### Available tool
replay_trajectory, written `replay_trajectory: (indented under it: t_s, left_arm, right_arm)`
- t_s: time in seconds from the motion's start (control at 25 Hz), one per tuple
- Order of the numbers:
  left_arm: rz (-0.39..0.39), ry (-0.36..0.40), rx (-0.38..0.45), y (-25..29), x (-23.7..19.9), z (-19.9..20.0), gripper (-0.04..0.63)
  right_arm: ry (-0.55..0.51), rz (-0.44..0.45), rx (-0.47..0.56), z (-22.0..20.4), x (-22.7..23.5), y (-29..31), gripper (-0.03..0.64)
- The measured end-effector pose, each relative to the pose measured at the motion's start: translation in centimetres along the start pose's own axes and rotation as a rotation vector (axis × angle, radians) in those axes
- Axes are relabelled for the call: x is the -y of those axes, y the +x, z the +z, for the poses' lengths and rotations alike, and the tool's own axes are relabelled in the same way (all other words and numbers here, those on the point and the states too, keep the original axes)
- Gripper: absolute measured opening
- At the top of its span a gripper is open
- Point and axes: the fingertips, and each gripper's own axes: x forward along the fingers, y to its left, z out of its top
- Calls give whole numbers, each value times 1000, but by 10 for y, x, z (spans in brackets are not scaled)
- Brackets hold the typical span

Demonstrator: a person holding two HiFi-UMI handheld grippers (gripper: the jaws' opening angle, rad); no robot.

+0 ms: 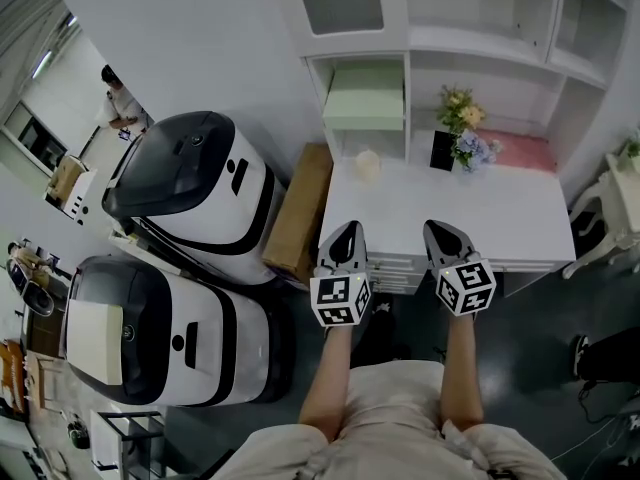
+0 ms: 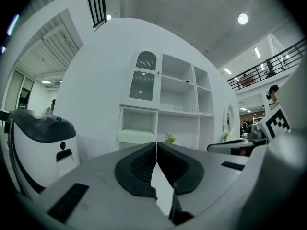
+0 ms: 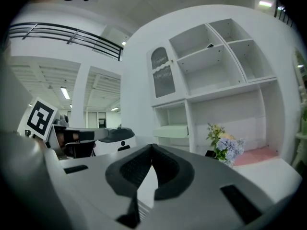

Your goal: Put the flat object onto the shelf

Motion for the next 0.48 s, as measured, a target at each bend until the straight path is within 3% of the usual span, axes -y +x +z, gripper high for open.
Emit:
replay_trajectory:
  t_s: [0.48]
  left_arm:
    - [26, -9, -10, -10, -9, -5, 11]
  right_arm:
    - [-14, -14, -38, -10, -4, -3, 67]
